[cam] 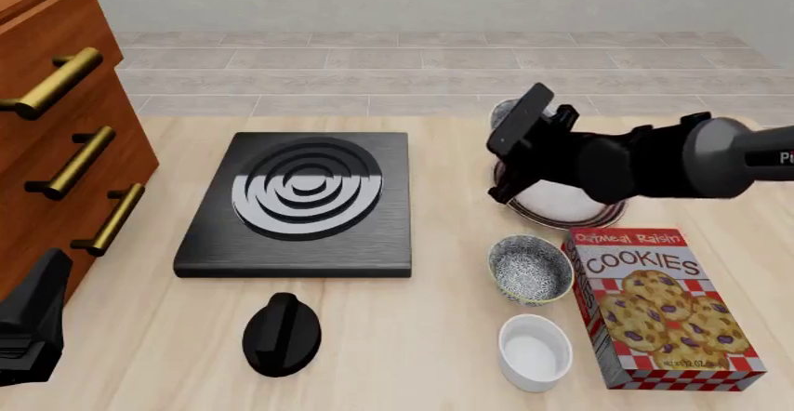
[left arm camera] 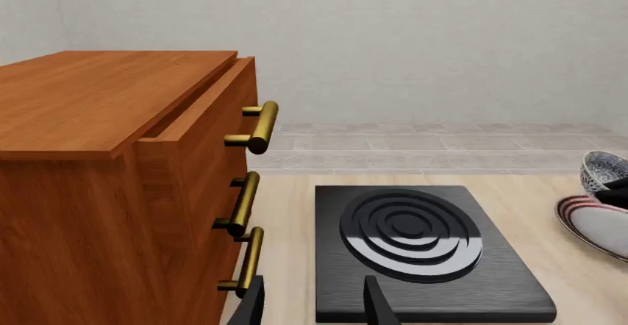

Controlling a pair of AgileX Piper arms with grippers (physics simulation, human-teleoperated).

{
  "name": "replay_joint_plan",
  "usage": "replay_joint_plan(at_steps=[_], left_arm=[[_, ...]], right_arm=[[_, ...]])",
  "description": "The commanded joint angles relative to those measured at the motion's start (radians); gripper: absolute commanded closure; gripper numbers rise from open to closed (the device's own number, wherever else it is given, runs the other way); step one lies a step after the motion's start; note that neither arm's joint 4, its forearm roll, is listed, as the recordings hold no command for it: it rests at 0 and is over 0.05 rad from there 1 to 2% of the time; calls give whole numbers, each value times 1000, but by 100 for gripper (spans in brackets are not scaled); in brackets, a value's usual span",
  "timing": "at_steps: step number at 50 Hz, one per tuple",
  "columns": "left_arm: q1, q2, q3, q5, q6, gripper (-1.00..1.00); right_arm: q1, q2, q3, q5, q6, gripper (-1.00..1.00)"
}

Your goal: Pick the akita bowl from table center and place it on the plate.

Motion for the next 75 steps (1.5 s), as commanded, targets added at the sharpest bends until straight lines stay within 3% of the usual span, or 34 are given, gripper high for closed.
replay_joint_plan(at_steps=[1, 21, 51, 75], left_arm=[[0, 0, 0, 0, 0, -100], [0, 0, 0, 0, 0, -100], [0, 0, 0, 0, 0, -100], [0, 0, 0, 0, 0, -100]], right_arm=[[-66, 34, -22, -17, 27, 100], [-165, 118, -30, -67, 39, 100], [-170, 189, -26, -85, 85, 100], [-150, 188, -21, -40, 100, 100]])
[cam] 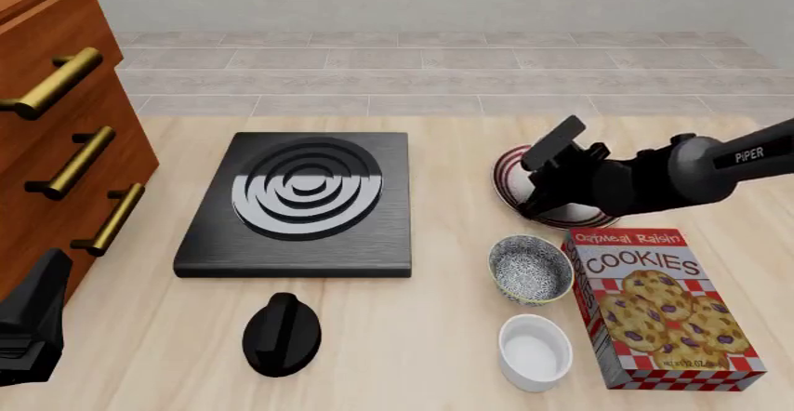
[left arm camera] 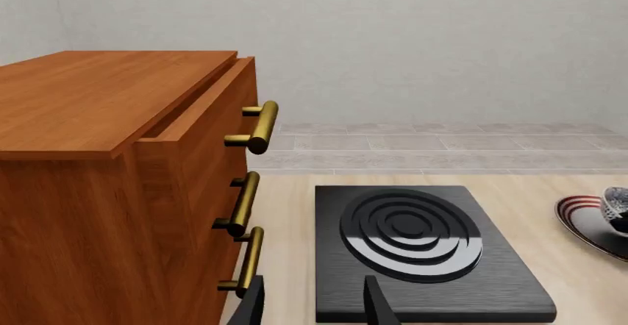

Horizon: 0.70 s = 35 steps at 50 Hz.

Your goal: Pick the akita bowl from table center and place it on the plate.

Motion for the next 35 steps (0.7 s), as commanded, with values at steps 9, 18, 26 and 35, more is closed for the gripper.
replay_joint_plan(at_steps=[9, 18, 26, 35], left_arm=[[0, 0, 0, 0, 0, -100], [0, 0, 0, 0, 0, -100], [0, 0, 0, 0, 0, -100], [0, 0, 0, 0, 0, -100]], right_arm=[[6, 6, 2, 17, -3, 100], [3, 11, 13, 8, -14, 100], [-5, 18, 14, -8, -34, -100], [0, 18, 26, -19, -49, -100]])
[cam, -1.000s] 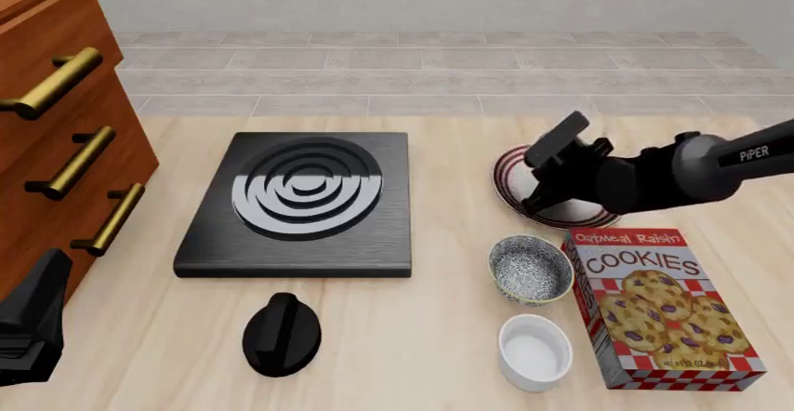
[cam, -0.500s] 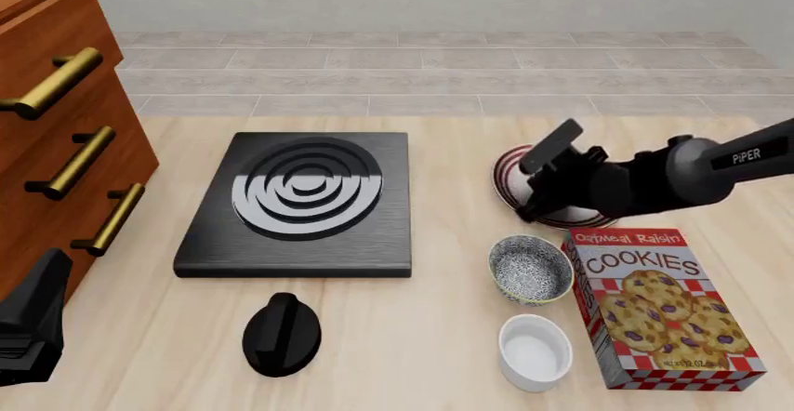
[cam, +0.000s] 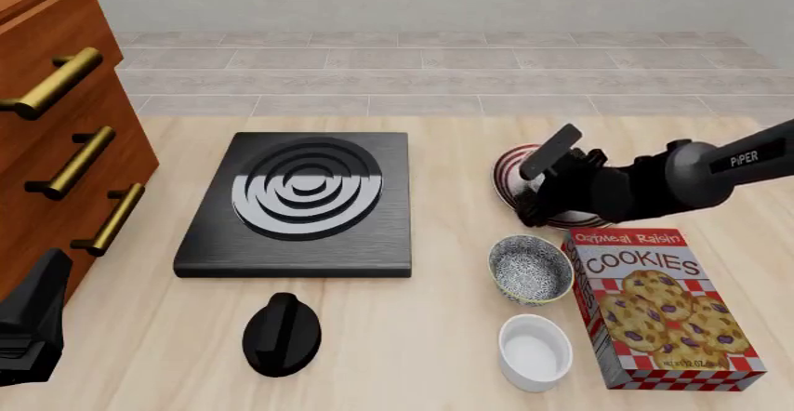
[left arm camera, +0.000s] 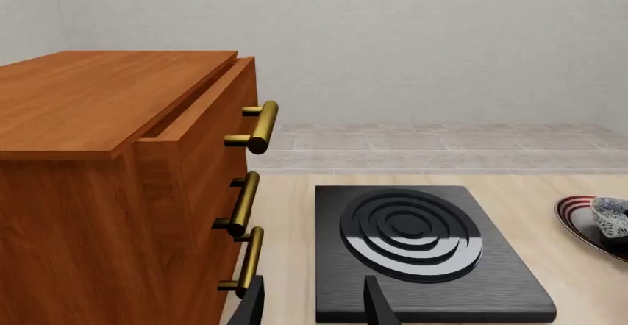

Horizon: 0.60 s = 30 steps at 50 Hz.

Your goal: Pick the akita bowl from table center and place it on the plate.

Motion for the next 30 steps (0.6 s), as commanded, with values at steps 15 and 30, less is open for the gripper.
replay_joint_plan(at_steps=[15, 30], left_arm=[[0, 0, 0, 0, 0, -100], [0, 0, 0, 0, 0, -100]], right_arm=[[10, -19, 35, -26, -44, -100], [11, -115, 79, -7, -52, -100]])
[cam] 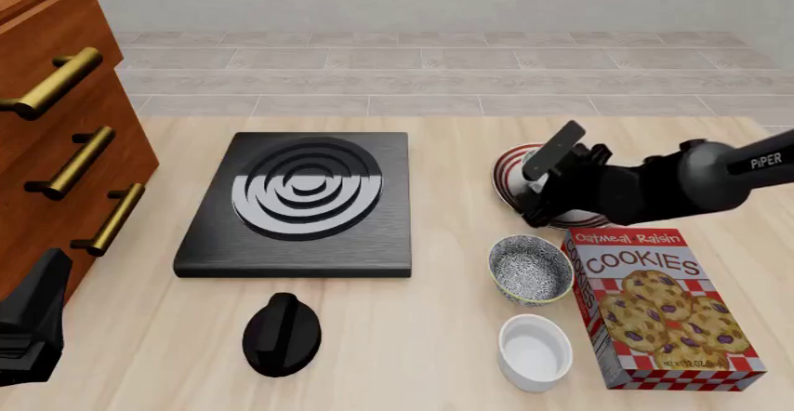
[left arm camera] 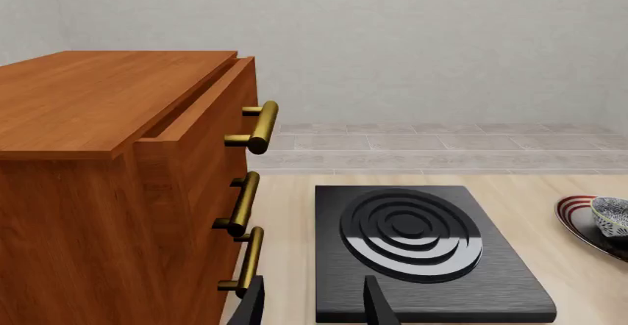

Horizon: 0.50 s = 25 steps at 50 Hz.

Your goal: Pick the akita bowl from table center and place it on the plate.

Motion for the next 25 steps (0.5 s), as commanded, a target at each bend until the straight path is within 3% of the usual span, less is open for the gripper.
replay_joint_plan(at_steps=[1, 25], left_arm=[[0, 0, 0, 0, 0, -100], [0, 0, 0, 0, 0, -100]], right_arm=[[5, -63, 36, 7, -7, -100], [15, -302, 158, 48, 19, -100]])
